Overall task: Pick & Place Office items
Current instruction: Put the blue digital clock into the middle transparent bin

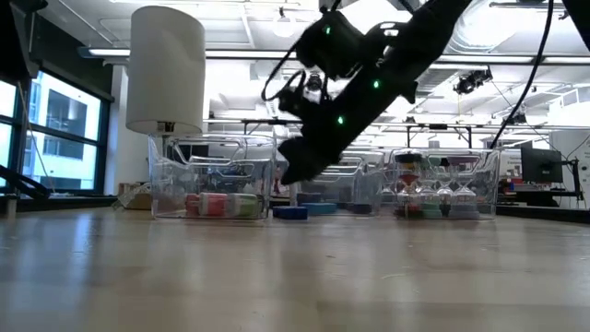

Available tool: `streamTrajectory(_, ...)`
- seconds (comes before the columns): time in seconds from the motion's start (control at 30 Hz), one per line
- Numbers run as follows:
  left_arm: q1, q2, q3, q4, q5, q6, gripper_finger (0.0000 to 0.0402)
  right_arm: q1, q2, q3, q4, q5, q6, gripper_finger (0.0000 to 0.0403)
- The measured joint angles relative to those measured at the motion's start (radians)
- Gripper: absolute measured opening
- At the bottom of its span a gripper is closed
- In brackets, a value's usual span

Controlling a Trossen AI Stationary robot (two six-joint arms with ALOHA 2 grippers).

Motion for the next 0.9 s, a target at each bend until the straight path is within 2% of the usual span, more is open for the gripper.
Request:
streamTrajectory(0.2,0.000,0.000,0.000,0.011,0.000,0.001,0.0344,-0.043,0.000,0.001,-0.006,-0.009,-0.007,0.0002)
streamTrajectory(0.57,0.000,0.000,0.000,0.012,0.000,0.000,0.0344,-0.048,0.000,0.001,-0.014,-0.032,0.000,0.0002)
streamTrajectory(0.9,0.000,0.000,0.000,0.018,0.000,-0.003,0.0344,-0.043,-0.001,0.002,-0.045,-0.032,0.080,0.0002)
